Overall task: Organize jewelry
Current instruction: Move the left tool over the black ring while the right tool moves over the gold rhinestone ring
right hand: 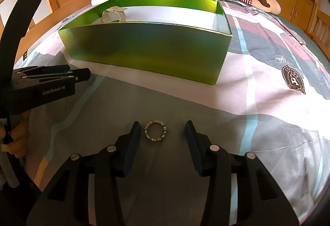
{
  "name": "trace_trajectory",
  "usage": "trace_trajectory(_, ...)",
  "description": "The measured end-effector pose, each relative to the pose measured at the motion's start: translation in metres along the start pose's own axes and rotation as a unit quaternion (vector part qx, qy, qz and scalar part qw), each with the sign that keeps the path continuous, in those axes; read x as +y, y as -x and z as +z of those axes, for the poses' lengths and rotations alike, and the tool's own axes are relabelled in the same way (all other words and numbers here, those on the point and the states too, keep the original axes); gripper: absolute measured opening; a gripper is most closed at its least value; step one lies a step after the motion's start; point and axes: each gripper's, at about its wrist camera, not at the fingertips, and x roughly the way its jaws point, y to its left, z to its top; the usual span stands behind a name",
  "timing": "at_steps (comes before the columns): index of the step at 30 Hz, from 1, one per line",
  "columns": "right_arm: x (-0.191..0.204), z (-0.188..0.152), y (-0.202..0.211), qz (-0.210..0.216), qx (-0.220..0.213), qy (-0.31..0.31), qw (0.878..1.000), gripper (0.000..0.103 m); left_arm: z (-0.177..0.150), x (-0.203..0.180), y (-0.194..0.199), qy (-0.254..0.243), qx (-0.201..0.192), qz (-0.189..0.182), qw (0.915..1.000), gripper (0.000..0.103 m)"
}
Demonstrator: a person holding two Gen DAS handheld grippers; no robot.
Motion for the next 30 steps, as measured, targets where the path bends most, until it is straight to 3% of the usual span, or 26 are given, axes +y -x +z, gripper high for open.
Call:
trace_trajectory(10, -0.001, -0.001, -0.001, 0.002, -0.001, -0.006, 1.0, 0.046, 0.0, -0.006, 0.012, -0.024, -0.036, 0.055, 0.9975, 0.059)
trace_trajectory(14, -0.001, -0.001, -0.001, 0.002, -0.002, -0.007, 1.0, 0.046, 0.0, -0.008, 0.025, -0.029, -0.065, 0.059, 0.9957, 0.063)
trace_trajectory(18, -0.001, 0.0, 0.0, 0.003, -0.004, -0.007, 1.0, 0.045, -0.001, -0.017, 0.027, -0.046, -0.052, -0.005, 0.9976, 0.063)
trace_trajectory(22, -0.002, 0.001, 0.001, 0.004, -0.009, -0.007, 1.0, 0.031, -0.005, -0.026, 0.019, -0.054, -0.022, -0.048, 0.9972, 0.063)
trace_trajectory(24, -0.005, 0.001, 0.001, 0.007, -0.009, -0.012, 1.0, 0.027, -0.005, -0.024, 0.015, -0.042, -0.005, -0.073, 0.9964, 0.063)
trace_trajectory(30, -0.006, 0.003, 0.002, 0.016, -0.005, -0.022, 1.0, 0.029, -0.002, -0.002, 0.001, 0.041, 0.033, -0.143, 0.9883, 0.063)
